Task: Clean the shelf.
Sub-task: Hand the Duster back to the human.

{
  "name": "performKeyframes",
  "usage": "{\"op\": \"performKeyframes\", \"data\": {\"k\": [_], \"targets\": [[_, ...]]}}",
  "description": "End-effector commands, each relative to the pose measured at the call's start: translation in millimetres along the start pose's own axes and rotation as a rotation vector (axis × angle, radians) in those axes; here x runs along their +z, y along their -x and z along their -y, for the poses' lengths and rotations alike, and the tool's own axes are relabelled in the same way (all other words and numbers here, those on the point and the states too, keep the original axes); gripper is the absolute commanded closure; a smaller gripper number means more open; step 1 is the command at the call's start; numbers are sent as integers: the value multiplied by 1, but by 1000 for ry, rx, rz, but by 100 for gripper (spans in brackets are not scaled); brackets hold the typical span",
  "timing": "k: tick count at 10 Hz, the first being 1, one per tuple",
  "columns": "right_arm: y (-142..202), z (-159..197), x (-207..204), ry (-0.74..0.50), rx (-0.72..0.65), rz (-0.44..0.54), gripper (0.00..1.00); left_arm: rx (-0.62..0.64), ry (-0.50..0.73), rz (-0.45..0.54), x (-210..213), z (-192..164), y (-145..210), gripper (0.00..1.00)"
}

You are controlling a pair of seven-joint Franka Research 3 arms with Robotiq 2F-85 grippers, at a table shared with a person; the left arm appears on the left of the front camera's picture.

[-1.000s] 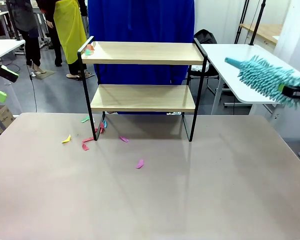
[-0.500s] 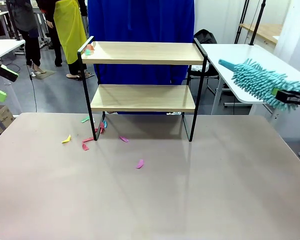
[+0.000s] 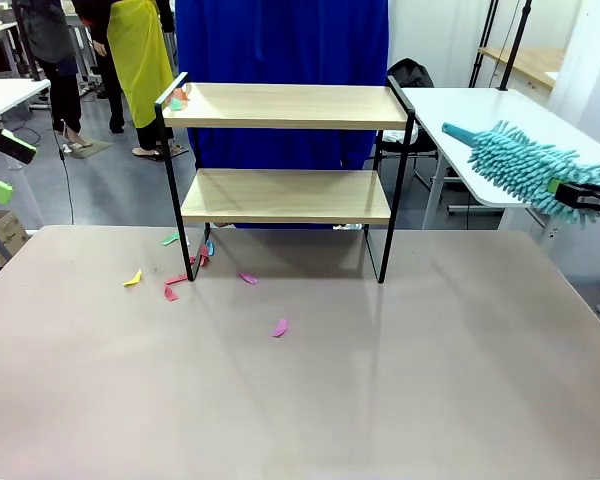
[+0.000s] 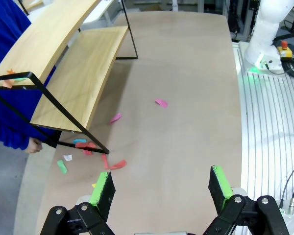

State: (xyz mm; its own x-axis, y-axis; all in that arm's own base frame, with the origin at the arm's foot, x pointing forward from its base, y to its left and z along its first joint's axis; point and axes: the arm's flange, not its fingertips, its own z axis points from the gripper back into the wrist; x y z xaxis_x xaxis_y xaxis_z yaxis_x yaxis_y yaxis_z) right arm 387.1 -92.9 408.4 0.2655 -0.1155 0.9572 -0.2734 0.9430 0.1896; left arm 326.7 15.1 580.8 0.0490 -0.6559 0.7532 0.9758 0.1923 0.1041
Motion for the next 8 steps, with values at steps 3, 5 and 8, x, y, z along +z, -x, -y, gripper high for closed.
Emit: {"op": "performKeyframes", "data": {"k": [3, 5, 8], "targets": [[-4, -3, 1, 8, -4, -1, 83, -20, 4, 22, -1, -1, -1, 0], [-4, -3, 1, 8, -4, -1, 83, -20, 4, 22, -1, -1, -1, 0], [-4, -3, 1, 8, -4, -1, 83, -20, 4, 22, -1, -1, -1, 0]]}}
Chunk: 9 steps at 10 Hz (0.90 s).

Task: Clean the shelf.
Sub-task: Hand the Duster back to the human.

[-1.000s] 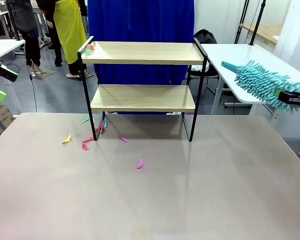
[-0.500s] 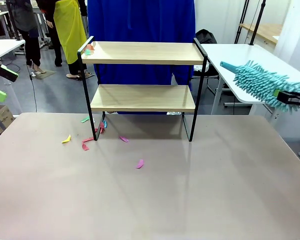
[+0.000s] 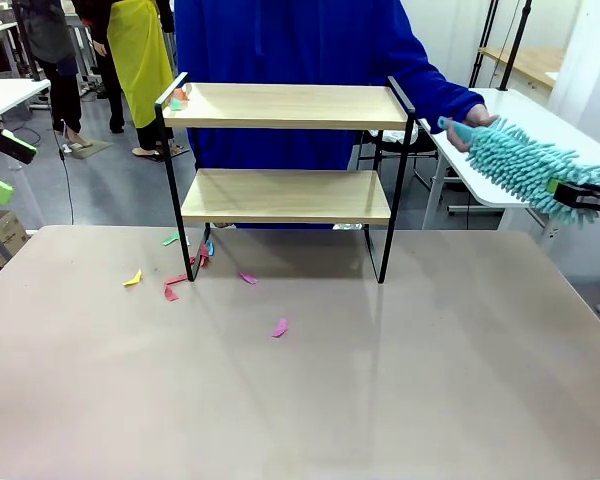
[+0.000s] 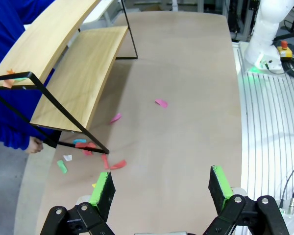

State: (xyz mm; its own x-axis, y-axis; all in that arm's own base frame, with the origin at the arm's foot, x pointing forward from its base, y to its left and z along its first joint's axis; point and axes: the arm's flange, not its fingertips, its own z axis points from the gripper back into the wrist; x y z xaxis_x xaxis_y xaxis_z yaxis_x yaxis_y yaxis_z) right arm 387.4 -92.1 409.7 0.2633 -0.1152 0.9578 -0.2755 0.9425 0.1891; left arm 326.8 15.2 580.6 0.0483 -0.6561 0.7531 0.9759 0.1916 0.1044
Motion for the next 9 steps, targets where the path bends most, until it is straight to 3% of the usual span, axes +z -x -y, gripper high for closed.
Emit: {"op": "performKeyframes", "data": {"k": [1, 5, 6, 7, 9], "targets": [[-3, -2, 1, 10, -5, -3, 83, -19, 3, 22, -1, -1, -1, 0], [-3, -2, 1, 10, -5, -3, 83, -19, 3, 22, -1, -1, -1, 0], [0, -1, 0, -1, 1, 0, 68, -19, 3, 22, -1, -1, -1, 0], [0, -2, -2, 1, 45, -10, 26, -19, 3, 22, -1, -1, -1, 0], [0, -2, -1, -27, 37, -3, 0, -19, 3, 22, -1, -1, -1, 0]]}}
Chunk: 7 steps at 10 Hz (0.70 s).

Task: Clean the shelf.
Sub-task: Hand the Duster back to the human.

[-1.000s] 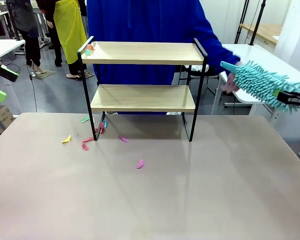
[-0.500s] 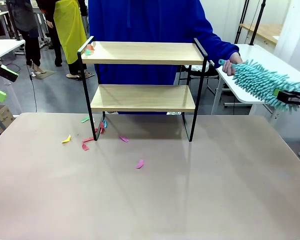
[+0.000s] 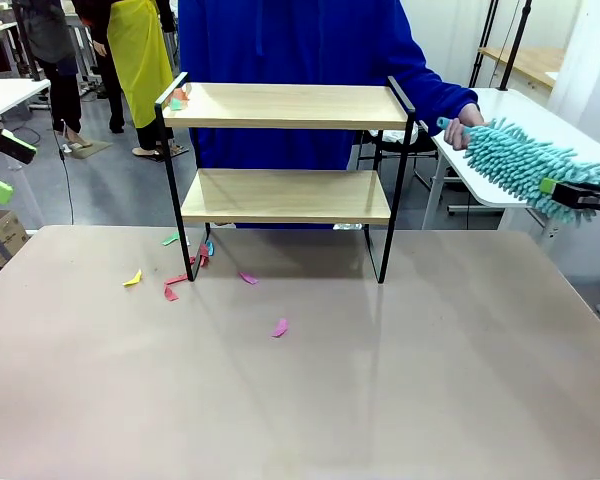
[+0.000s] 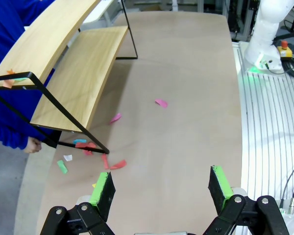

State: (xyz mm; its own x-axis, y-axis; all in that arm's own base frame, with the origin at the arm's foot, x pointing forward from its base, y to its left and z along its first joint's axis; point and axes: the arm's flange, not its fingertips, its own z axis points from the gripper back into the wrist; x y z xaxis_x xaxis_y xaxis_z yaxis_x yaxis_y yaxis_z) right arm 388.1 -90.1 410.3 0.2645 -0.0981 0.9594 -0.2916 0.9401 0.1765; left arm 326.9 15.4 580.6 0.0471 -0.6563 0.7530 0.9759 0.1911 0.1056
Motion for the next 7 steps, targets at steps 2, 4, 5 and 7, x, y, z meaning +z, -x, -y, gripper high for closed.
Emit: {"op": "performKeyframes", "data": {"k": [2, 4, 5, 7], "targets": [[-6, 2, 8, -50, -35, 33, 0, -18, 4, 22, -1, 0, -1, 0], [-41, 3, 31, -96, -101, 138, 0, -18, 4, 22, -1, 0, -1, 0], [-66, 4, 46, -95, -120, 209, 0, -18, 4, 22, -1, 0, -1, 0], [-119, 18, 81, -107, -242, 369, 0, -18, 4, 22, -1, 0, -1, 0]]}}
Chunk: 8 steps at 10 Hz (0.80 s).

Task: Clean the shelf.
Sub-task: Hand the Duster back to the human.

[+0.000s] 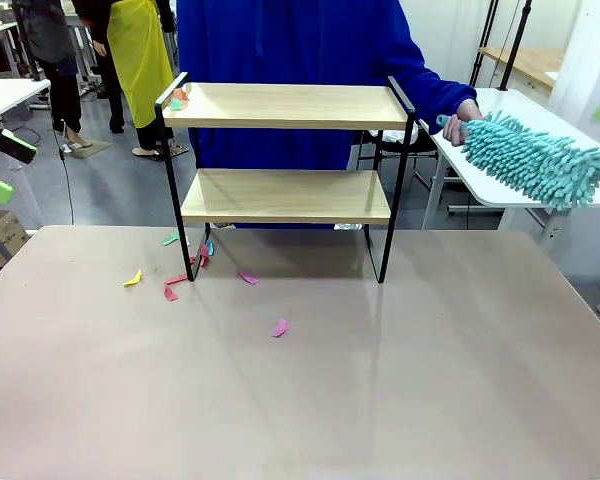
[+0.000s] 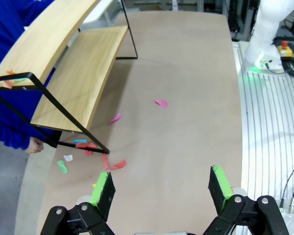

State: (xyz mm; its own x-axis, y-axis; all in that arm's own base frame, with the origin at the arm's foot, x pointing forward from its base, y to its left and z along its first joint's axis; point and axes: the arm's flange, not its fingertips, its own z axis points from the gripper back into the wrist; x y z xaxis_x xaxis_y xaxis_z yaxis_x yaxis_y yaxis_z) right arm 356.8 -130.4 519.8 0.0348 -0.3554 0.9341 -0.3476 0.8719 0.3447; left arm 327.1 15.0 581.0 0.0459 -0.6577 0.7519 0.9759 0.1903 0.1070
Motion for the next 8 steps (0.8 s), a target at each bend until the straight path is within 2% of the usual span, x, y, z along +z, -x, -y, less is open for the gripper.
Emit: {"op": "performKeyframes", "data": {"k": [1, 3, 4, 5, 6, 7, 8], "targets": [[-46, 11, 16, -12, -163, 132, 0, -16, 4, 24, -1, 0, 0, 0], [-68, 31, 32, 15, -346, 219, 0, -16, 4, 24, -1, 0, 0, 0], [-71, 37, 38, 23, -381, 239, 0, -16, 4, 24, -1, 0, 0, 0], [-69, 40, 41, 22, -396, 236, 0, -16, 4, 24, -1, 0, 0, 0], [-61, 40, 41, -1, -368, 180, 0, -16, 4, 24, -1, 0, 0, 0], [-72, 37, 45, 39, -357, 224, 0, -16, 4, 24, -1, 0, 0, 0], [-72, 37, 45, 39, -357, 224, 0, -16, 4, 24, -1, 0, 0, 0]]}}
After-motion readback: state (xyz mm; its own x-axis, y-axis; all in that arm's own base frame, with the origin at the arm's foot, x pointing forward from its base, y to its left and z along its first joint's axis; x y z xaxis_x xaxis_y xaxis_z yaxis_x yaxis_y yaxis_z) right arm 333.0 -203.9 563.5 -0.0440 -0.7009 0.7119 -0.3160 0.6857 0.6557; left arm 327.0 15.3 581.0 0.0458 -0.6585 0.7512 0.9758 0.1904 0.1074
